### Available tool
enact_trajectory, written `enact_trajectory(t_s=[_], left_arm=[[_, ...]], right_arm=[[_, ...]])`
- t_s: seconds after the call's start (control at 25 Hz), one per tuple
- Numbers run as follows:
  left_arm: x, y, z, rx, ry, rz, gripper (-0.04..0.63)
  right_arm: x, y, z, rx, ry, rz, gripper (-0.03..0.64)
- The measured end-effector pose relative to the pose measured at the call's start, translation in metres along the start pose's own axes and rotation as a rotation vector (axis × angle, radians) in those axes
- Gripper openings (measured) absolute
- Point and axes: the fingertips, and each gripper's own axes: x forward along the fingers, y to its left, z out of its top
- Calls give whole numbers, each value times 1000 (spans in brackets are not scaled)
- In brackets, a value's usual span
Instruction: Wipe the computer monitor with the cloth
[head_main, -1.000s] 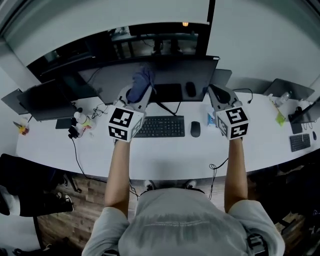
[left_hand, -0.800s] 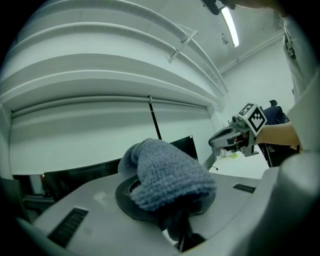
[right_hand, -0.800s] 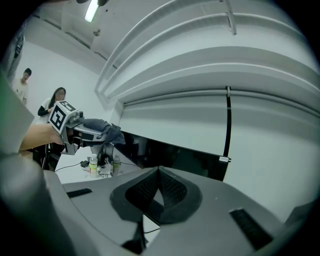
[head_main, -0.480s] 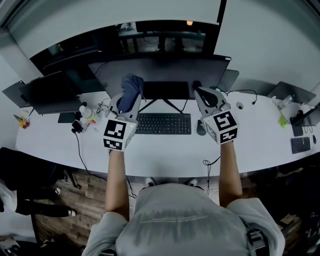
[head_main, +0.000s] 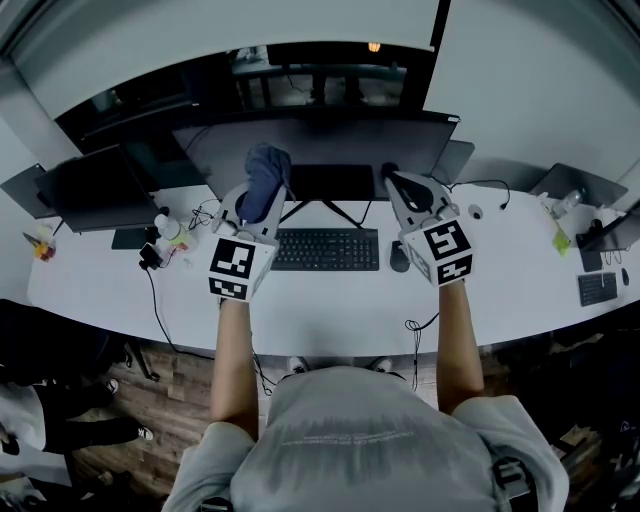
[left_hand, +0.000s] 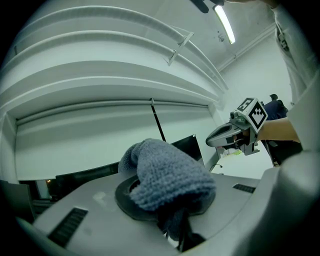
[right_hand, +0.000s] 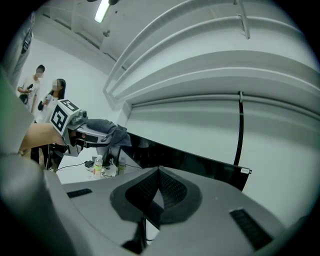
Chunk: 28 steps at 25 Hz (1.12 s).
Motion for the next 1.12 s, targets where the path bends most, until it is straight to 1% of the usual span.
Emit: enact_trajectory(t_s=[0.56, 1.12], left_arm=[[9, 1, -4, -24, 3, -4, 55], [11, 9, -9, -32, 5, 17, 55]], right_arm=[[2, -9, -9, -3, 30, -16, 0], [7, -10, -5, -10, 21, -16, 0]])
